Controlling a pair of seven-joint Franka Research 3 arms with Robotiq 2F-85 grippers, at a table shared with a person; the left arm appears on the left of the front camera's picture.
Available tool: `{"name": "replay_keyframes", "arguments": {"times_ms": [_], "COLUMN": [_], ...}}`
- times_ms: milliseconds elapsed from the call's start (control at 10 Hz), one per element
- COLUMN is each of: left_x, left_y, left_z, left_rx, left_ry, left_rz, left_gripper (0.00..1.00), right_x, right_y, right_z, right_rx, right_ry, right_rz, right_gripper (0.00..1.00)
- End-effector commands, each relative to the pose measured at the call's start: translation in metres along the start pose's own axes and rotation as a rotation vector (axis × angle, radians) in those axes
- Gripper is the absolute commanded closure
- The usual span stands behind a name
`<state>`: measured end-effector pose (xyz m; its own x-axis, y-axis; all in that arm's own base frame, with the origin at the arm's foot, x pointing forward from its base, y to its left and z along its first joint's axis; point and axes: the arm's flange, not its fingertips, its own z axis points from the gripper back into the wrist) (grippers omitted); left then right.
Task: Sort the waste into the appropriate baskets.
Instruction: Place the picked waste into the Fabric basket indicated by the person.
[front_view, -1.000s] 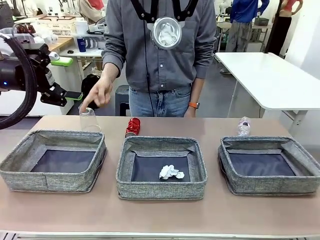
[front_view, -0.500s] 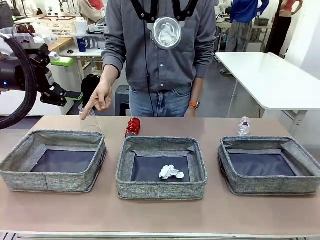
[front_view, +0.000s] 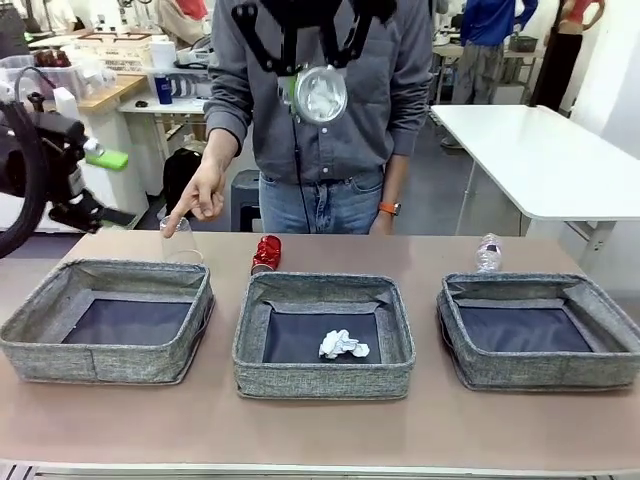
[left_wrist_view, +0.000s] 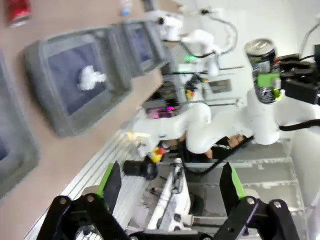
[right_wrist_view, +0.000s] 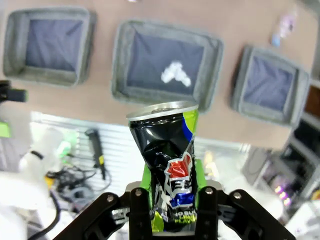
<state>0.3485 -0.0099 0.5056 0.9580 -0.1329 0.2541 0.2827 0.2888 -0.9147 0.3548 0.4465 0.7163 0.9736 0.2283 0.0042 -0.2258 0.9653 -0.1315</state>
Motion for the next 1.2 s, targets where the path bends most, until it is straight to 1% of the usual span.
{"name": "replay_keyframes", "arguments": {"times_ms": [0,100,200,300,400,500,600,700,800,900,1100], "left_x": [-0.025,-0.043,-0.064,-0.083,-0.102,-0.126,-0.142,-0.146,-0.141,-0.143,-0.143], "left_y": [0.019,0.027,0.035,0.043,0.053,0.063,0.071,0.079,0.089,0.078,0.078], "left_z": [0.063,0.093,0.121,0.138,0.153,0.166,0.174,0.176,0.169,0.181,0.181], "left_rx": [0.125,0.136,0.119,0.109,0.114,0.067,0.033,0.039,-0.027,0.05,0.05], "left_ry": [-0.153,-0.235,-0.306,-0.373,-0.436,-0.47,-0.505,-0.565,-0.576,-0.527,-0.527], "left_rz": [0.112,0.151,0.192,0.217,0.259,0.287,0.291,0.286,0.285,0.305,0.305], "left_gripper": [0.0,0.0,0.0,0.0,0.0,0.0,0.0,0.0,0.0,0.0,0.0], "right_x": [0.048,0.065,0.081,0.092,0.105,0.117,0.121,0.122,0.127,0.133,0.139], "right_y": [0.063,0.1,0.138,0.172,0.208,0.247,0.269,0.274,0.276,0.276,0.274], "right_z": [-0.016,-0.021,-0.022,-0.027,-0.041,-0.065,-0.08,-0.082,-0.082,-0.083,-0.082], "right_rx": [-0.032,0.03,0.075,0.125,0.198,0.197,0.156,0.081,0.014,0.023,0.034], "right_ry": [-0.1,-0.132,-0.149,-0.191,-0.169,-0.177,-0.144,-0.169,-0.2,-0.193,-0.192], "right_rz": [0.202,0.336,0.43,0.543,0.719,0.864,0.958,0.976,0.951,0.954,0.943], "right_gripper": [0.64,0.64,0.64,0.64,0.64,0.64,0.64,0.64,0.64,0.64,0.64]}}
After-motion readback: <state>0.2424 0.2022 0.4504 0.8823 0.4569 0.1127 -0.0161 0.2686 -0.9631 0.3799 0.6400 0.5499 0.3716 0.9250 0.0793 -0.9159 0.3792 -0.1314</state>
